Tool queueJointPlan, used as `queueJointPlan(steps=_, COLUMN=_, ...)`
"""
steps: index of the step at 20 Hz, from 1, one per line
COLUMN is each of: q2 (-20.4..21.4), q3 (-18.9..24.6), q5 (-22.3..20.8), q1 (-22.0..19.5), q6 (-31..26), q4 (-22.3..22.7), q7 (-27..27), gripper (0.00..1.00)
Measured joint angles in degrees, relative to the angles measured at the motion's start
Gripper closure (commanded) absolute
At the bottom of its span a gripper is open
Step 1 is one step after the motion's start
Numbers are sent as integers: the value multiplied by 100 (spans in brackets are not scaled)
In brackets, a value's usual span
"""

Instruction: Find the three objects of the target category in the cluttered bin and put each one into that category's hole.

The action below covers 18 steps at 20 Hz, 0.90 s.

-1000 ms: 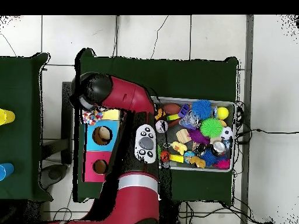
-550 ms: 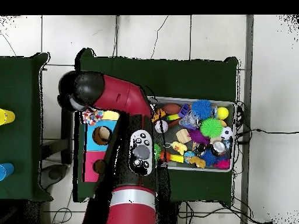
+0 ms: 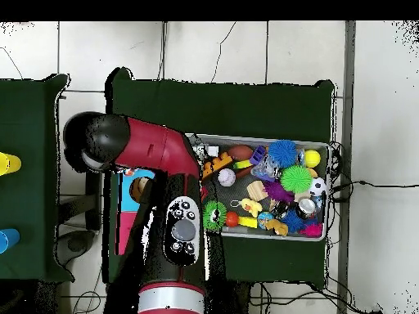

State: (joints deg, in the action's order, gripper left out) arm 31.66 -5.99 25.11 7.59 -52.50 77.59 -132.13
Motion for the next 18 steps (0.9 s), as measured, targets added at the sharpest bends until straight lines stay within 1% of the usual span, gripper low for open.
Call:
queueJointPlan(steps=7, q2=9, q3=1, q5=-20, q1=-1, q6=0, q4=295, q7=0, gripper=0)
queueJointPlan(steps=11, q2=3, q3=1, q5=-31, q1=-14, q6=30, q4=372, q7=0, gripper=0)
queueJointPlan(steps=18, q2=-9, q3=4, q5=-54, q1=-100, q6=425, q4=609, q7=0, gripper=0)
